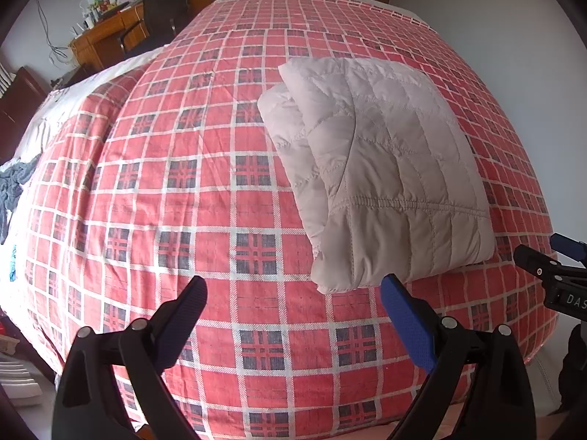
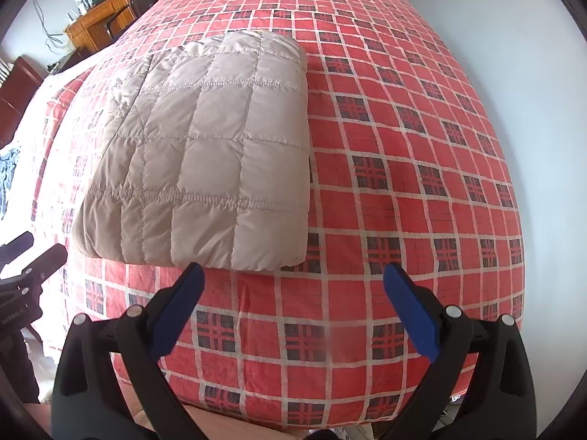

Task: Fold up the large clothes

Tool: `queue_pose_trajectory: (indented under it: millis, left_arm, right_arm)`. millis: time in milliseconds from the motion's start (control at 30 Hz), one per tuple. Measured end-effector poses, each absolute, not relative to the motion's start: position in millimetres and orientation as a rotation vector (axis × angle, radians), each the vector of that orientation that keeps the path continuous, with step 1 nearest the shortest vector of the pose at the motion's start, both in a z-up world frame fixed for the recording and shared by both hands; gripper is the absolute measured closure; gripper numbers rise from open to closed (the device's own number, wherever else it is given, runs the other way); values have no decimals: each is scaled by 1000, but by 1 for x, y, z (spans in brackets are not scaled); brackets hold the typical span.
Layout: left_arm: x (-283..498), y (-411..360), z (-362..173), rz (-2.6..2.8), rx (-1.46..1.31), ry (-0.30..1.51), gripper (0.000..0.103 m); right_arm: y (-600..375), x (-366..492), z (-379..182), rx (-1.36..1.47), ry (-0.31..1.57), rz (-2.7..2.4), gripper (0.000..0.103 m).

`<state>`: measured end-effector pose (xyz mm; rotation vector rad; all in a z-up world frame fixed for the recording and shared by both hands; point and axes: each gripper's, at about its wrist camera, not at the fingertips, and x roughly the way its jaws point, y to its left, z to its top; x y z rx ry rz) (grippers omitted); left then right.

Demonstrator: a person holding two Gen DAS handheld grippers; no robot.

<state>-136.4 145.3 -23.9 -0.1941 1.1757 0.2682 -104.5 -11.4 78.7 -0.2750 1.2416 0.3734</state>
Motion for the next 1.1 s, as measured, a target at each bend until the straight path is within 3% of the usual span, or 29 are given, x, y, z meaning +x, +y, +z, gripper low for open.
queue_pose_trajectory:
  millis: [1100]
  left_arm:
    - [-135, 146, -27, 261, -189, 1187, 7]
  right_arm:
    - [-7, -105, 75, -295, 1237, 399, 6]
